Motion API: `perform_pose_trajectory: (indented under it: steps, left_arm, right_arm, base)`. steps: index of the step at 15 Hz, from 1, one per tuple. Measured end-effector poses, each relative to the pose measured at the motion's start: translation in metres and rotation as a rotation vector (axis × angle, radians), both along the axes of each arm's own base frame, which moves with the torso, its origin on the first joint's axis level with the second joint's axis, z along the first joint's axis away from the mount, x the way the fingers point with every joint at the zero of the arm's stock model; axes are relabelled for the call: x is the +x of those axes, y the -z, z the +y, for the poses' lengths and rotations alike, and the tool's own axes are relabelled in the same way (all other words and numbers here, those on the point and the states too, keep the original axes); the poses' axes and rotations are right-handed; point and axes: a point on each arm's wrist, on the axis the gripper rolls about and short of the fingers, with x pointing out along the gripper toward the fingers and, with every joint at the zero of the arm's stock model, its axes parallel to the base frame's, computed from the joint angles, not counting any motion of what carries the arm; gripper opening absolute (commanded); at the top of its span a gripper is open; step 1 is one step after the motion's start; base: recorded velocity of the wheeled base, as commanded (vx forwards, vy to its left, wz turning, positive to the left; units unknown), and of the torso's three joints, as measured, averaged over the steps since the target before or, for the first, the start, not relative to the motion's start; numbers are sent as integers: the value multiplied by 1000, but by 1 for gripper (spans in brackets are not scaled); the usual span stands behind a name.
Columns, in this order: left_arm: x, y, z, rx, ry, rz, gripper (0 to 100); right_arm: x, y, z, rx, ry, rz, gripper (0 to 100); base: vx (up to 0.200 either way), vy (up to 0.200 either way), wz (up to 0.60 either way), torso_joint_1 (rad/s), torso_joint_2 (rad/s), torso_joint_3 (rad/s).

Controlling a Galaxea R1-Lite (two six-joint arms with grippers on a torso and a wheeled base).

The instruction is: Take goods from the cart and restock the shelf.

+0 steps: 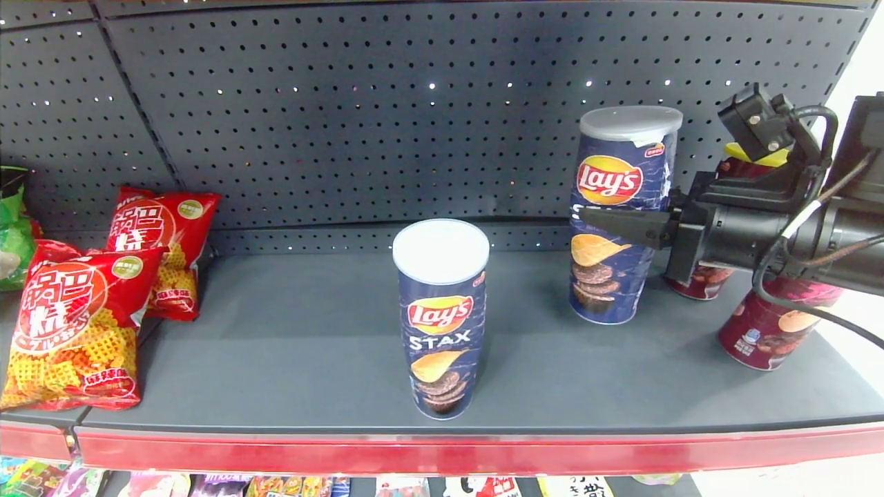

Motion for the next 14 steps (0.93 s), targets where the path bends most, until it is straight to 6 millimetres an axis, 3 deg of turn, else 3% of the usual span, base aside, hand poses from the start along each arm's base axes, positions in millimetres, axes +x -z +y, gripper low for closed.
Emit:
perform_pose_trajectory:
  steps: [10, 14]
  left_arm:
    - [0, 0, 0, 10, 8, -3, 100]
    - [0, 0, 0, 10, 8, -2, 100]
  right_arm:
    - [8, -13, 5, 30, 1, -23, 0]
    - [22, -21, 32, 61, -50, -25, 0]
  base:
    - [0, 0, 0, 0, 0, 0]
    - [0, 0, 0, 0, 0, 0]
